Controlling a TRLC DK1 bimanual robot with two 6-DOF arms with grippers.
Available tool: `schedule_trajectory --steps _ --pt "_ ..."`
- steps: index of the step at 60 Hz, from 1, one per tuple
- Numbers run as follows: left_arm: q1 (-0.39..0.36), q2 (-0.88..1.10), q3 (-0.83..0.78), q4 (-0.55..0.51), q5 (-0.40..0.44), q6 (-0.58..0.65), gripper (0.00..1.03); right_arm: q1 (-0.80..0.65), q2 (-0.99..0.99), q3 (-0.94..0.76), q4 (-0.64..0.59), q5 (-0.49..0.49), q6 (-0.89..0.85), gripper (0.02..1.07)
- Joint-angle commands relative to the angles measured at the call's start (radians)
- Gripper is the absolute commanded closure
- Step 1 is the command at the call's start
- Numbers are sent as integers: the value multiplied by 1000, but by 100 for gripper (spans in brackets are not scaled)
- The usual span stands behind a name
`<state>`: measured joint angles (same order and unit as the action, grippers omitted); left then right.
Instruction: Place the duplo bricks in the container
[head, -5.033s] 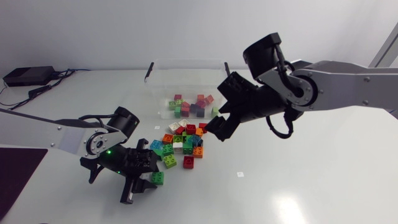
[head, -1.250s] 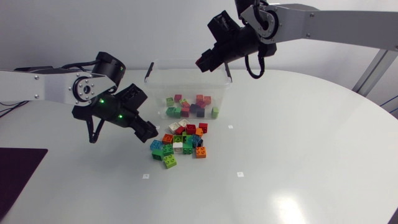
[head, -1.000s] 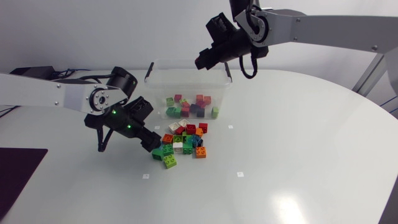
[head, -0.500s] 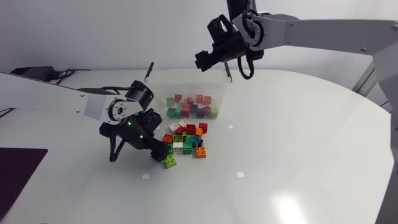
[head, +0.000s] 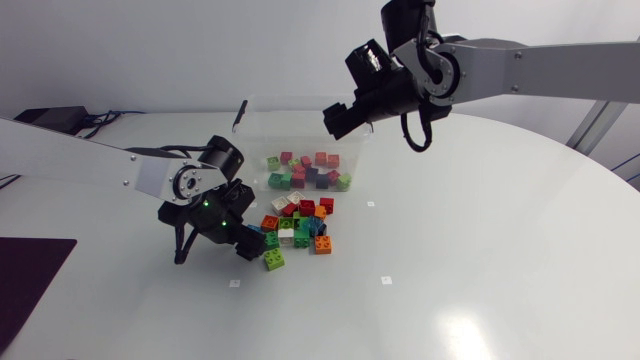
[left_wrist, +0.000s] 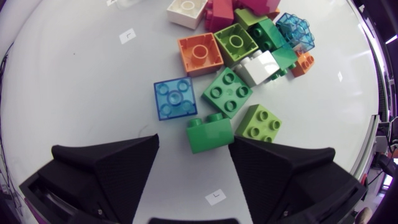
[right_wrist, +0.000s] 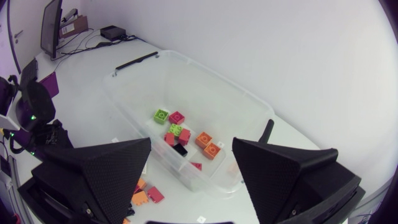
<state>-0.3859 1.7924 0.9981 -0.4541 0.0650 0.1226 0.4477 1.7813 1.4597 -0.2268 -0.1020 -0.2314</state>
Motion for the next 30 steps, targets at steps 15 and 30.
schedule_trajectory --steps 15,30 --pt "-11 48 -1 45 -7 -37 35 89 -168 -249 10 30 -3 12" --pt "-19 73 19 68 -5 -35 47 155 -211 -374 -45 73 17 12"
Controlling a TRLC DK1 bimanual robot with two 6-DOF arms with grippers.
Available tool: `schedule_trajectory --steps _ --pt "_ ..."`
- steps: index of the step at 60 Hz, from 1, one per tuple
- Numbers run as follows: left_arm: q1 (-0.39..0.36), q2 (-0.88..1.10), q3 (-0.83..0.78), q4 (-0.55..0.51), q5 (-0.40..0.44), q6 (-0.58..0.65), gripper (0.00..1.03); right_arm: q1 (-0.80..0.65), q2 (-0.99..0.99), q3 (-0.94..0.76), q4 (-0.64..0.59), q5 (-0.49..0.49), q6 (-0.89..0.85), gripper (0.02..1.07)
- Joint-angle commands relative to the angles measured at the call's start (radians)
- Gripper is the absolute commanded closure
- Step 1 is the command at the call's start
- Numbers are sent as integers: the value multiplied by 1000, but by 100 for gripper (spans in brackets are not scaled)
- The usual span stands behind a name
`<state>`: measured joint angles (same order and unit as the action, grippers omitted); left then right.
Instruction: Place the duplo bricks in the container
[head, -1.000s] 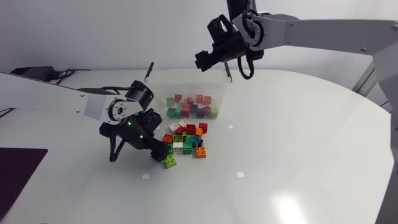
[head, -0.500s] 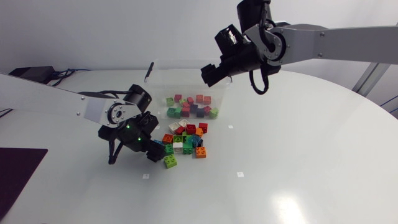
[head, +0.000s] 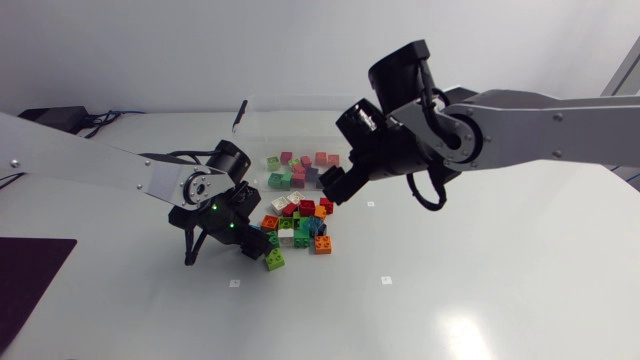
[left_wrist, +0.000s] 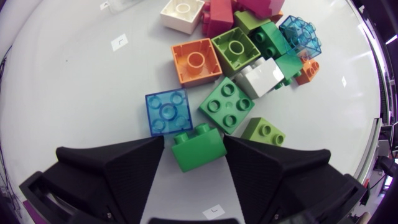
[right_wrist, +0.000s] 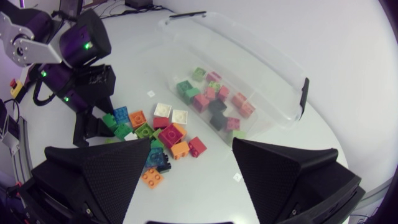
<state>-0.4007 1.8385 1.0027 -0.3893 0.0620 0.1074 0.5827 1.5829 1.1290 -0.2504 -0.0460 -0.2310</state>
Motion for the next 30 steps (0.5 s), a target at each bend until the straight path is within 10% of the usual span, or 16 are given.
schedule_trajectory --steps 1,9,30 --pt "-3 28 16 3 -2 -20 51 28 -11 -49 -27 18 19 12" --pt "0 27 11 15 -1 -17 71 63 28 -66 -53 26 61 13" --pt "10 -73 -55 13 -1 -3 75 88 244 20 -150 24 159 13"
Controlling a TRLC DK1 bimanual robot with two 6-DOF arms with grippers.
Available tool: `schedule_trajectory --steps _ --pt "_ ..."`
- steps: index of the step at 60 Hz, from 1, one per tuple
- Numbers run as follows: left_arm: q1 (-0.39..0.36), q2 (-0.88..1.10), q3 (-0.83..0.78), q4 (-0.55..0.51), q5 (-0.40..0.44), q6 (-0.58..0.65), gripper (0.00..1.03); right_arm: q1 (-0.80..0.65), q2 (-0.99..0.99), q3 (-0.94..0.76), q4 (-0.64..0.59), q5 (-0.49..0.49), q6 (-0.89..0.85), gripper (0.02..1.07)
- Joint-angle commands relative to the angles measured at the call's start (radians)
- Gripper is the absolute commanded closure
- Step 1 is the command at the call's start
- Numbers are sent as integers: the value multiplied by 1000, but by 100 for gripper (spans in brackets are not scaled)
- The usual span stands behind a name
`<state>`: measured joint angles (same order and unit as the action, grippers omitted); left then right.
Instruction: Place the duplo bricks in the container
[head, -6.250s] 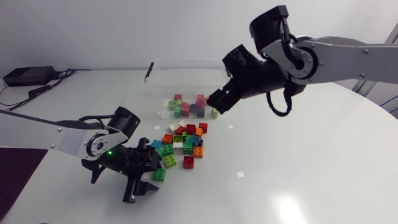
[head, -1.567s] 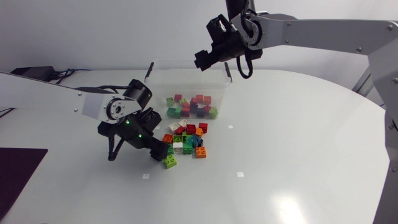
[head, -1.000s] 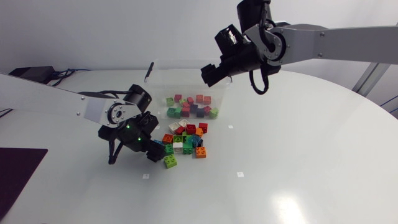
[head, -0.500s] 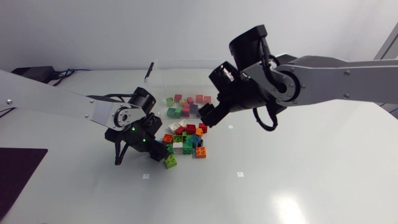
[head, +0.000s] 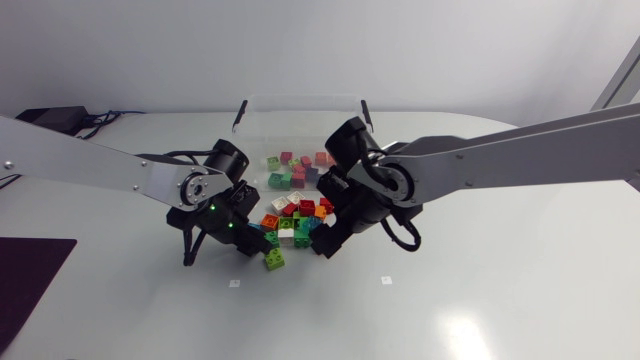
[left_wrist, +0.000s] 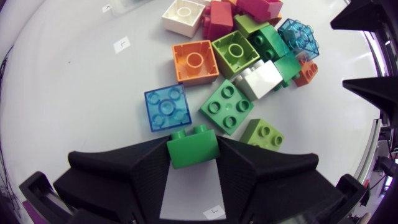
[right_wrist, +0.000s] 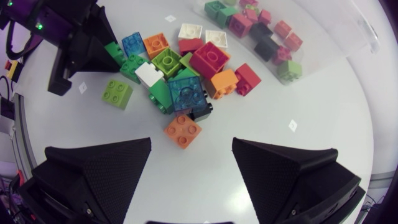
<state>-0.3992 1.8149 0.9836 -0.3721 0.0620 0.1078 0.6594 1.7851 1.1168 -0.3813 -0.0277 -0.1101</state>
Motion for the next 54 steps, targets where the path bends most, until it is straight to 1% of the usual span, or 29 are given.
schedule_trajectory --steps 1,18,20,22,31,38,44,51,54 --pt "8 -52 -37 -4 -1 -2 75 14 57 41 -25 6 43 13" --pt "42 -216 -97 -10 -2 38 75 17 148 146 -96 5 90 13" --pt "45 -233 -97 -10 -2 46 75 17 160 161 -107 5 101 14" --pt "49 -246 -97 -10 -2 49 75 17 172 175 -117 5 110 16" --pt "71 -295 -88 -8 -2 56 75 17 235 227 -176 0 139 16" --pt "74 -327 -80 -5 -2 58 75 16 263 244 -195 -1 151 16" --pt "76 -347 -60 -4 -4 63 75 5 275 264 -205 -3 161 28" --pt "76 -362 -40 4 -2 70 75 -1 275 270 -208 -3 164 38" --pt "82 -365 -31 25 -2 73 75 -6 280 273 -208 -3 165 42"
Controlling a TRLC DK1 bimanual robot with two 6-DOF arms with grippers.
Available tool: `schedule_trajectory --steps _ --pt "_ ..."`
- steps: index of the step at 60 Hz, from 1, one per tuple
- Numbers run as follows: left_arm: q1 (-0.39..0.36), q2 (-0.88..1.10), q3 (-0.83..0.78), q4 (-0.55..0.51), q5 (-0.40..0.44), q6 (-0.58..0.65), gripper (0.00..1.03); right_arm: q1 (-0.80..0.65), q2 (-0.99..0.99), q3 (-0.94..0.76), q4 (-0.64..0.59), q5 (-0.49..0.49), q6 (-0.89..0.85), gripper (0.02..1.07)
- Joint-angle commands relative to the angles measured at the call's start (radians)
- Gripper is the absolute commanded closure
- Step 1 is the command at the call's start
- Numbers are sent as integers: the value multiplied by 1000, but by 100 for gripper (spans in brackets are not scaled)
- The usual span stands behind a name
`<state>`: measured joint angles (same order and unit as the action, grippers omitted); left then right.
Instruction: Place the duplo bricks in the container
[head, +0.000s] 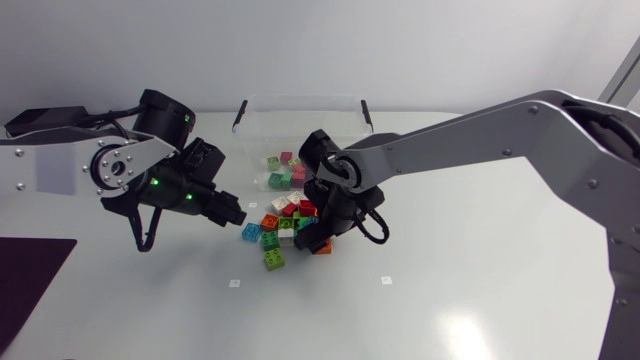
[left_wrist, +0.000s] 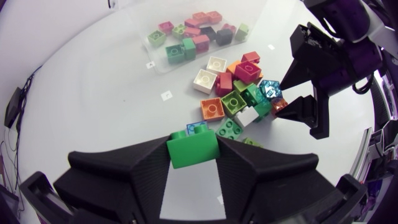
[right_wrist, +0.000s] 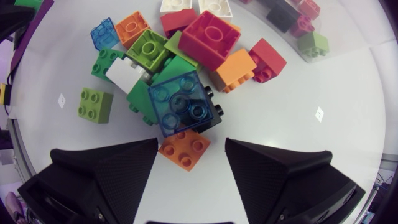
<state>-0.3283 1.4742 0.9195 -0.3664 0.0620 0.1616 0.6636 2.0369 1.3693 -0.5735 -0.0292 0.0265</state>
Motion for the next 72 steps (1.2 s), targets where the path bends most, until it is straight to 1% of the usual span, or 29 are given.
schedule_trajectory --steps 1,4,14,17,24,28,31,33,35,39,47,53,72 --pt "12 -25 38 21 -2 19 75 -12 34 24 -15 -1 29 44" --pt "18 -22 55 24 -2 19 75 -18 43 33 -20 -1 30 48" --pt "26 -17 96 32 -2 19 75 -30 55 39 -29 -3 30 48" --pt "26 -15 111 32 -2 19 75 -42 59 34 -29 -3 30 53" --pt "26 -3 142 53 2 26 75 -65 54 20 -29 -12 29 55" --pt "31 23 176 60 22 27 75 -78 51 16 -26 -15 27 63" --pt "37 44 200 64 33 27 75 -88 43 7 -19 -15 24 72" --pt "40 64 228 66 44 27 75 -94 39 2 -15 -17 23 77" --pt "41 78 245 66 48 27 75 -98 32 -3 -15 -17 20 80" --pt "48 113 297 66 70 26 75 -107 14 -15 -14 -20 18 82" --pt "52 179 386 67 87 23 75 -119 -30 -26 -14 -20 9 83" --pt "66 239 452 69 116 16 75 -125 -66 -30 -17 -20 4 83" --pt "72 374 596 118 119 10 74 -159 -141 20 -43 -20 -22 83"
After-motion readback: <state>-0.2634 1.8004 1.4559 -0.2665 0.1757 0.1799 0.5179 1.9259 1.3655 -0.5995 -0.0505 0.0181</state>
